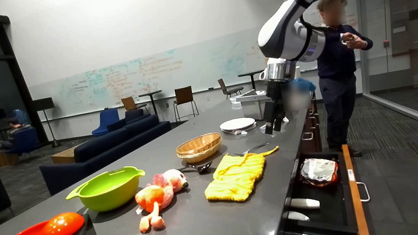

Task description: Fold the yellow cloth in half.

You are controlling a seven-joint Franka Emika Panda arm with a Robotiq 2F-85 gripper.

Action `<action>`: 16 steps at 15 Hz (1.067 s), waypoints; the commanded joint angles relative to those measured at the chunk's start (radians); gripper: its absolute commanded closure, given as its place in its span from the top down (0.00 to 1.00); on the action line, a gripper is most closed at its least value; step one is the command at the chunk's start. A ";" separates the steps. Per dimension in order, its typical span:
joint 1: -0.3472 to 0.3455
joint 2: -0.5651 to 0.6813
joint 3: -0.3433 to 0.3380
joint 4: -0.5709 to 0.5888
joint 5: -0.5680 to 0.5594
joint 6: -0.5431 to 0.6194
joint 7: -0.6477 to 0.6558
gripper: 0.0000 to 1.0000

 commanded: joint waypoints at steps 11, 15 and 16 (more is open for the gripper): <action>-0.064 0.293 0.113 0.180 0.376 0.199 -0.406 1.00; -0.095 0.390 0.135 0.241 0.361 0.214 -0.447 1.00; -0.104 0.410 0.141 0.255 0.364 0.216 -0.457 1.00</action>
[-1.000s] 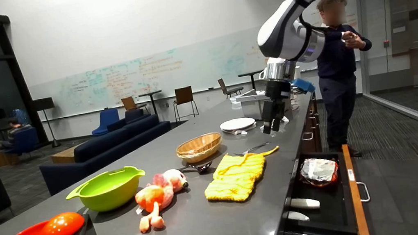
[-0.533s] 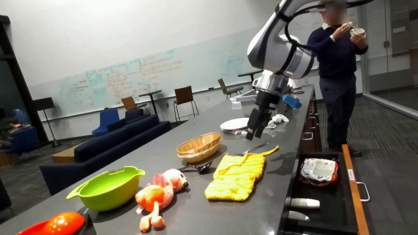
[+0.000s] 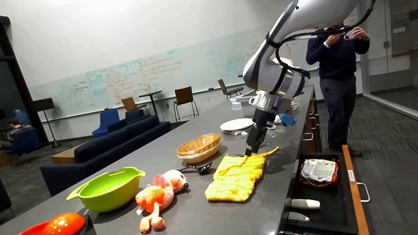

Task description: Fold the yellow cloth in half.

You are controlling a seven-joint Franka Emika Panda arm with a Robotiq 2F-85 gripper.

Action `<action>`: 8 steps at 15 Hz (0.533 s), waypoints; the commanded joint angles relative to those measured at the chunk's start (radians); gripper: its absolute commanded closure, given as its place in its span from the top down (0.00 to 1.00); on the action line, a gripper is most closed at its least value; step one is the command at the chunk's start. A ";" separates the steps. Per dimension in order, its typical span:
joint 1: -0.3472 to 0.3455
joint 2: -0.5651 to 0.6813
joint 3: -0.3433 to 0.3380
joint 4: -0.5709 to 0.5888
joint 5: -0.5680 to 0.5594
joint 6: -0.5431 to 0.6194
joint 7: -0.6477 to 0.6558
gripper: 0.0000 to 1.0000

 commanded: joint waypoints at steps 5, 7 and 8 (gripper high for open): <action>-0.058 0.125 0.043 0.097 -0.015 0.036 -0.070 1.00; -0.065 0.125 0.048 0.106 -0.018 0.035 -0.071 1.00; -0.068 0.128 0.052 0.116 -0.015 0.039 -0.079 1.00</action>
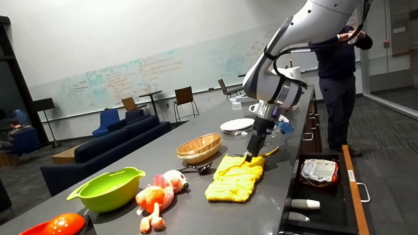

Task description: Fold the yellow cloth in half.

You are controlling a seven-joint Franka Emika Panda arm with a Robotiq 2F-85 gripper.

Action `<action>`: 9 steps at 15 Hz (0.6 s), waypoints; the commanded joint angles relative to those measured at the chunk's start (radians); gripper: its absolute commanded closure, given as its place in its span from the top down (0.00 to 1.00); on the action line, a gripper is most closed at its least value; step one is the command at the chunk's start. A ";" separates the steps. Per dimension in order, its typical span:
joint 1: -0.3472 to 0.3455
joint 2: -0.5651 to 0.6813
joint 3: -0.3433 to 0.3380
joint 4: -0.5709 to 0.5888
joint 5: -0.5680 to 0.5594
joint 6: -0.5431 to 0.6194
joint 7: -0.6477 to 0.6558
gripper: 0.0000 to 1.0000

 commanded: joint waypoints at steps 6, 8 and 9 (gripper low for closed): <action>-0.026 -0.028 0.035 0.053 -0.022 0.031 -0.027 1.00; -0.021 -0.039 0.033 0.049 -0.040 0.027 -0.018 1.00; -0.013 -0.041 0.027 0.038 -0.065 0.030 -0.011 1.00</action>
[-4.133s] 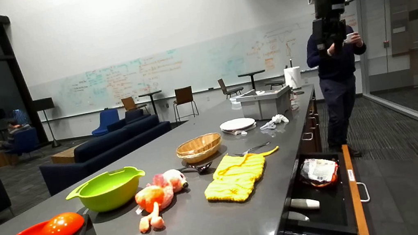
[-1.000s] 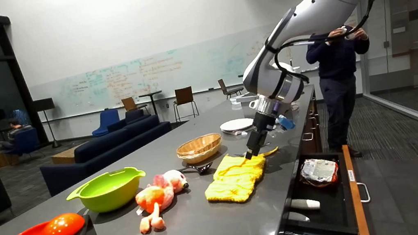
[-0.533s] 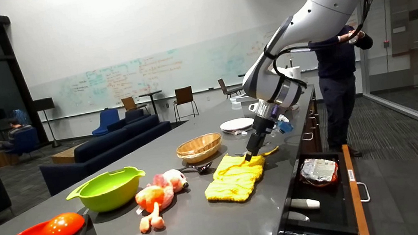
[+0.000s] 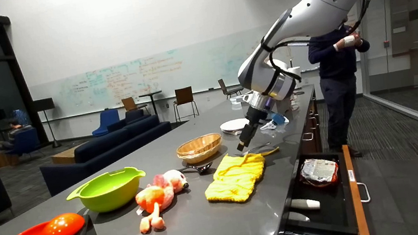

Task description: Fold the yellow cloth in half.

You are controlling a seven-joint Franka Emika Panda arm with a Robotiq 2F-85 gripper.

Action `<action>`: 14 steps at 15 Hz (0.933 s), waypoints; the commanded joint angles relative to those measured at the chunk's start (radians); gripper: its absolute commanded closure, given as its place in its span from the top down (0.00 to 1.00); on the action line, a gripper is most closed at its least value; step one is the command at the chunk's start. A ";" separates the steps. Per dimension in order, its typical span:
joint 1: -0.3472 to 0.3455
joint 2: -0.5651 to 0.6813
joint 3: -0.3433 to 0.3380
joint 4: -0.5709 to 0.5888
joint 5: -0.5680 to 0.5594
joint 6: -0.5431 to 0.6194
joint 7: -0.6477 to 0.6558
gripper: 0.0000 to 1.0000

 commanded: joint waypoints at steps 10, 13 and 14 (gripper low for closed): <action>0.034 -0.079 -0.013 -0.183 -0.485 0.040 0.213 1.00; 0.038 -0.087 -0.011 -0.197 -0.569 0.041 0.260 1.00; 0.039 -0.086 -0.009 -0.188 -0.591 0.033 0.274 1.00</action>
